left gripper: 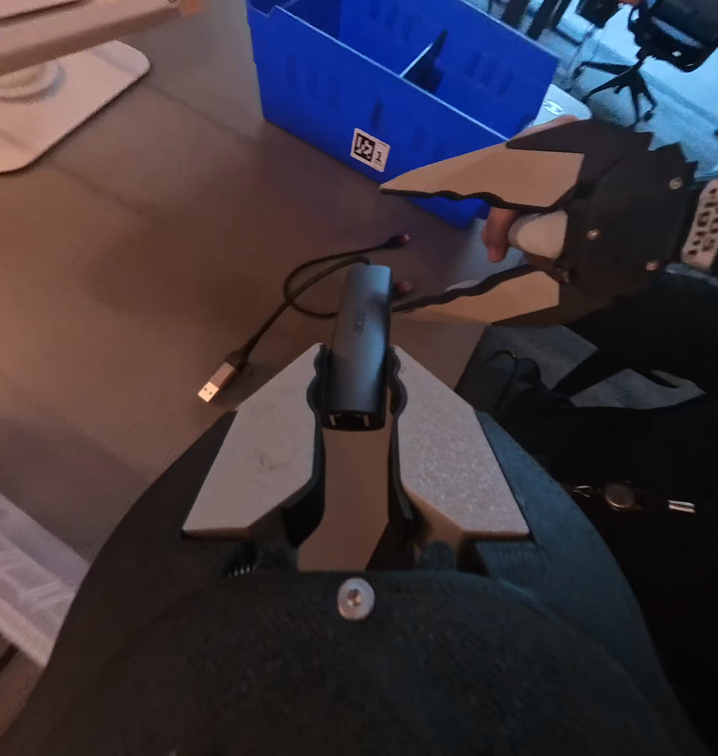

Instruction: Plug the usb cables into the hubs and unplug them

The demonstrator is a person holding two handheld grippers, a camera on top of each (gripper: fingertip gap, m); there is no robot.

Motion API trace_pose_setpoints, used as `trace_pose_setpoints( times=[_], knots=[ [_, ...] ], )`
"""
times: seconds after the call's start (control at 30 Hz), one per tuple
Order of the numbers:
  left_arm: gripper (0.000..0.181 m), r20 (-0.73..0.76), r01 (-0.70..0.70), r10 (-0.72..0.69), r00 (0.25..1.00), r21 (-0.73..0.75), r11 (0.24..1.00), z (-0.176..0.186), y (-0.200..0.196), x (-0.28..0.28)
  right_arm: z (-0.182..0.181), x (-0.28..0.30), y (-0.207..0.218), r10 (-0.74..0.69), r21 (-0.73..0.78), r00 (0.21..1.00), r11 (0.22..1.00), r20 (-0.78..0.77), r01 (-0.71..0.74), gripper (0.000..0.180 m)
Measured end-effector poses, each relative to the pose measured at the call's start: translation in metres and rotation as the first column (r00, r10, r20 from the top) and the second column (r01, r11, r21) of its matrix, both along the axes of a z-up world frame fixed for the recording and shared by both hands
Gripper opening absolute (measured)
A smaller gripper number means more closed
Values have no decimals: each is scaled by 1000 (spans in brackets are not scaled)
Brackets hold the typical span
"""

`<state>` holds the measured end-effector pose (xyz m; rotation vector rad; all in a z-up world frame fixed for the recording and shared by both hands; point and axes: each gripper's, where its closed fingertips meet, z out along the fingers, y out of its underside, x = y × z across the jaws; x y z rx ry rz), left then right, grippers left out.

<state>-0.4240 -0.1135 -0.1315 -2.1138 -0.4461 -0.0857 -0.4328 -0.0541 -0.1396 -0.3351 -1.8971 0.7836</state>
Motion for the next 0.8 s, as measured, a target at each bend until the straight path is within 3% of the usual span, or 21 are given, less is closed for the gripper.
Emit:
trace_pose_setpoints(
  times=[0.13, 0.17, 0.2, 0.23, 0.3, 0.43, 0.5, 0.8],
  knots=[
    [26, 61, 93, -96, 994, 53, 994, 0, 8, 22, -20, 0, -18, 53, 80, 998, 995, 21, -54, 71],
    [26, 72, 112, -117, 990, 71, 991, 1, 10, 28, -22, 0, -19, 48, 104, 999, 993, -2, -48, 60],
    [26, 69, 123, -129, 989, 87, 989, 3, 12, 32, -23, 1, -20, 54, 122, 998, 991, -21, -51, 23],
    [25, 44, 124, -128, 991, 95, 988, 4, 12, 33, -25, 3, -22, 73, 129, 997, 989, -19, -70, 15],
    [16, -34, 129, -126, 991, 102, 986, 6, 8, 34, -27, 9, -25, 117, 94, 993, 988, 30, -120, 14],
    [45, -290, 125, -119, 950, 5, 992, 10, -9, 39, -19, 14, -19, 153, 79, 987, 985, 50, -157, 14],
    [49, -419, 105, -144, 896, -114, 988, 8, -16, 39, -14, 23, -19, 221, 101, 975, 969, 39, -224, 13],
    [43, -649, 245, -328, 687, -218, 945, 6, 17, 82, 0, 62, -32, 456, 55, 890, 888, 26, -457, 13]
  ],
)
